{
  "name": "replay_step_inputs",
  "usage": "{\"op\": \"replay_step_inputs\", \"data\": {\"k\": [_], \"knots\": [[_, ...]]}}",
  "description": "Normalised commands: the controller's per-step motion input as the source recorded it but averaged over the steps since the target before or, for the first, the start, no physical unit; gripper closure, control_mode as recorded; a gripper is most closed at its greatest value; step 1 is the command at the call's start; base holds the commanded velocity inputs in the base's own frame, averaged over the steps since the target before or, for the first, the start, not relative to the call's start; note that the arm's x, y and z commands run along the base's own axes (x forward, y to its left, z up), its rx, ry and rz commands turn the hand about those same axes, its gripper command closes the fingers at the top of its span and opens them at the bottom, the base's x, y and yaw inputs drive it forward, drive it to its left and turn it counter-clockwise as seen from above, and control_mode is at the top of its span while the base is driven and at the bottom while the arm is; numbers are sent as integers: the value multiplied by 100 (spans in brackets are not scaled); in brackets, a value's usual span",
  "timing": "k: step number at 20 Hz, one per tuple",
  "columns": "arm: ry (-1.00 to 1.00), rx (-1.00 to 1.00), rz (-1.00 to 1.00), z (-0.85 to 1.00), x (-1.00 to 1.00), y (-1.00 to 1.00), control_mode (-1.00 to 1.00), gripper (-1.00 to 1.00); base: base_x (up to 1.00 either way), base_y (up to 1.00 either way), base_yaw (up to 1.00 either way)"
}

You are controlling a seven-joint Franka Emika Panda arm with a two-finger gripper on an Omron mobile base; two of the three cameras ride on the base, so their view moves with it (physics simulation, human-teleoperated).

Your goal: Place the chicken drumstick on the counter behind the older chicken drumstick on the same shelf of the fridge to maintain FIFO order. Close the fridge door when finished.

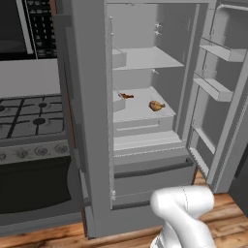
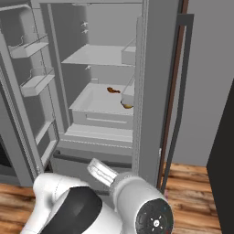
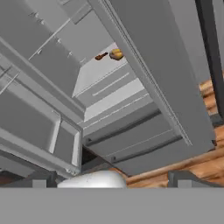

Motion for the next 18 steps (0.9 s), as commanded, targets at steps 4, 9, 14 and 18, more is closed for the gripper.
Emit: {"op": "replay_step_inputs", "data": {"k": [4,9,14,18], "knots": [[-14,26,0,-2,76,-98,-100,-100,0,0,0],[-20,22,1,-22,63,-55,-100,-100,0,0,0],[-27,16,0,-34,42,-24,-100,-100,0,0,0],[-23,15,0,-26,50,-19,-100,-100,0,0,0]]}}
